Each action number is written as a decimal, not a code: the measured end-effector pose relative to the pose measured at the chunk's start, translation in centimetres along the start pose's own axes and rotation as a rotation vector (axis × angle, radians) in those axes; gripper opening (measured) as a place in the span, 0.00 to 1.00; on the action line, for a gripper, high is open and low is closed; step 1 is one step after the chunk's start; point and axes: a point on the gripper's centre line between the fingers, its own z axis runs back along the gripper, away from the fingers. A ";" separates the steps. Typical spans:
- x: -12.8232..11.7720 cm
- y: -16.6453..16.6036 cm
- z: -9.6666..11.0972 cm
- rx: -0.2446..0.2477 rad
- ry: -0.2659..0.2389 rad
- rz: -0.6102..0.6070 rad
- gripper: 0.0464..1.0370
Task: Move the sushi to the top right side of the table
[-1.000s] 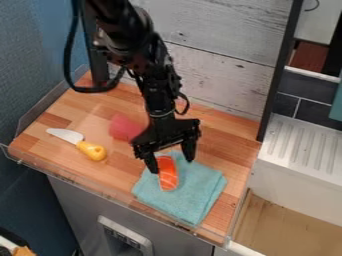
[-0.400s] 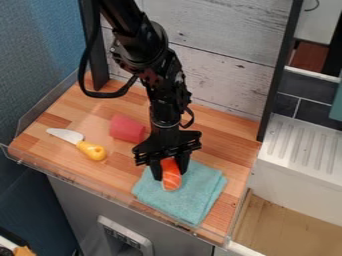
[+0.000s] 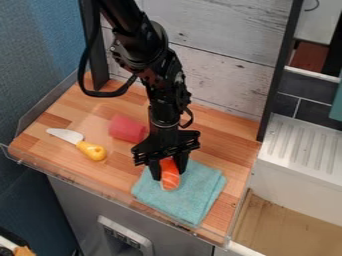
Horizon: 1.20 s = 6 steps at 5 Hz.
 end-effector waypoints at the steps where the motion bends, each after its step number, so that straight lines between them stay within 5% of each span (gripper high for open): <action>1: 0.8 -0.8 1.8 -0.025 -0.023 -0.029 0.53; 4: 3.1 -5.6 5.3 -0.127 -0.021 -0.259 0.53; 6: 2.8 -8.6 3.4 -0.090 0.002 -0.429 0.53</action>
